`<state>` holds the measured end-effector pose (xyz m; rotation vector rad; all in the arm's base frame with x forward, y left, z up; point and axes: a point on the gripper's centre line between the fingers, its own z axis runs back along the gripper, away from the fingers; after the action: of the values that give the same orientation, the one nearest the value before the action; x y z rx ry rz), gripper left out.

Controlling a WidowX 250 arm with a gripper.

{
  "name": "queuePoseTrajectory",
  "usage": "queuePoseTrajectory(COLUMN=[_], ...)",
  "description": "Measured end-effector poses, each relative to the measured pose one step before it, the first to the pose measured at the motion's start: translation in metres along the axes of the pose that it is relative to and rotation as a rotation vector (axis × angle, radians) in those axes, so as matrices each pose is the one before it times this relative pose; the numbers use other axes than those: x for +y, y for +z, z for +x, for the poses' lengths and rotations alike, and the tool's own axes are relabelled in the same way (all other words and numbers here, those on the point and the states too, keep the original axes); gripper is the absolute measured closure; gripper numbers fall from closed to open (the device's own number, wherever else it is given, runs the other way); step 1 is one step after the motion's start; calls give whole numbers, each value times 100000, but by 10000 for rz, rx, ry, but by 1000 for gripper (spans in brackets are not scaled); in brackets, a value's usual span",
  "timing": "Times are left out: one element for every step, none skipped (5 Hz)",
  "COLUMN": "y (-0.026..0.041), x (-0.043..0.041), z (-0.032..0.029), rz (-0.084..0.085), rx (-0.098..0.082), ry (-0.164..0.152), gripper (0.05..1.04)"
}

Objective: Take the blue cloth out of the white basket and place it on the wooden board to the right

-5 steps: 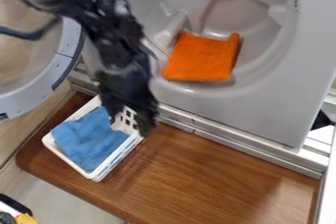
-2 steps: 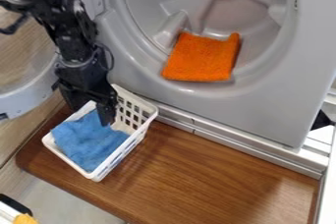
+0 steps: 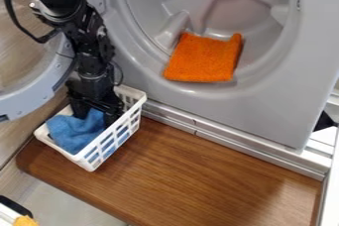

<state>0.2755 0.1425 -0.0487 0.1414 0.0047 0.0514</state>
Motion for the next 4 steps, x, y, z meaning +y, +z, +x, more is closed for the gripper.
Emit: queuePoseTrajectory(y=[-201, 1, -441, 351], x=[-42, -1303, -1455, -1504], z=[145, 205, 1, -324], rz=[27, -60, -82, -4], rx=[-17, -82, -194, -80], ry=[66, -269, -186, -343], gripper=[84, 144, 446, 749])
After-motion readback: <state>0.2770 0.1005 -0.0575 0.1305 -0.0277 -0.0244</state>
